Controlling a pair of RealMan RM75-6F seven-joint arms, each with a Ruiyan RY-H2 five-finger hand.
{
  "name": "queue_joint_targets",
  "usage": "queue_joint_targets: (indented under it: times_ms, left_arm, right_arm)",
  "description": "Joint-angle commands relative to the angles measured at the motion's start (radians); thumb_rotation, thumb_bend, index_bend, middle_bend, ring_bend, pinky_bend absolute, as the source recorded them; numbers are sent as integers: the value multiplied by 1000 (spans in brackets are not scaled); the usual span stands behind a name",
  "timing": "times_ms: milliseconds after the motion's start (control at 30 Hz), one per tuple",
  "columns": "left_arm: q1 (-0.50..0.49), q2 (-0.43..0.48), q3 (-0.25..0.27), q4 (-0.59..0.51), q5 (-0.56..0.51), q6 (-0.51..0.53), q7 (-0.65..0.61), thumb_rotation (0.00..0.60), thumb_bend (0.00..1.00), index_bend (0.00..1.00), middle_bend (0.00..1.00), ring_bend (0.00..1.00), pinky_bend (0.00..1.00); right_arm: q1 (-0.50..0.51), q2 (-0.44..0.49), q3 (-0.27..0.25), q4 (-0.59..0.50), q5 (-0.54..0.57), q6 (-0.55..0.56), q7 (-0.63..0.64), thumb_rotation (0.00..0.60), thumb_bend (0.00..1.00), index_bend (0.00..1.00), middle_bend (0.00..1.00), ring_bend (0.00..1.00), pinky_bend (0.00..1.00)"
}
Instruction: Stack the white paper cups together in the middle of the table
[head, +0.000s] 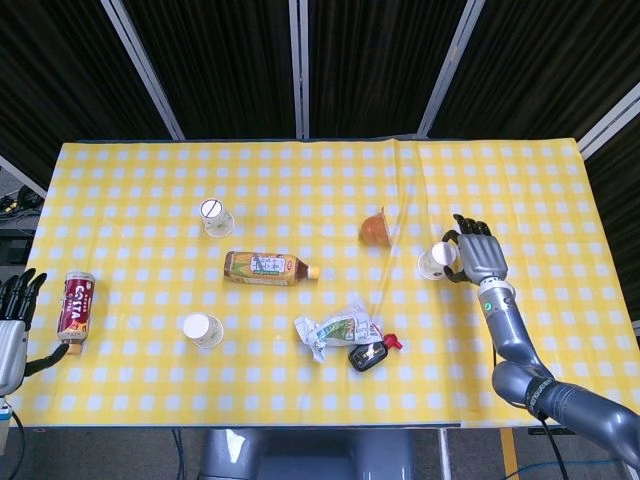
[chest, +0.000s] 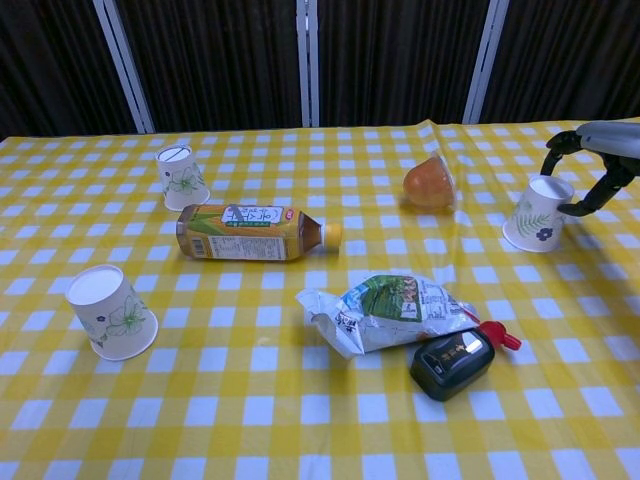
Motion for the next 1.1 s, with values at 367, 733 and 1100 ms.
queue_joint_targets:
  times_ms: [367,733,1100]
  left_arm:
    - [2,5,1,-4,1,6,-7,600,38,0,0,0,0]
    - [0,14,-1,-8,0,5,-27,600,38,0,0,0,0]
    - [-2,31,-4,-1,-7,-5,-72,600,38,0,0,0,0]
  right_arm:
    - [-6,57,30,-171,-73,117,2,600,246,468,97,0,131]
    - [53,113,71,-451,-74,200,-139,600,246,473,97,0,141]
    - [167,-20,89,-450,49,226,-262,600,246,475,97,0,148]
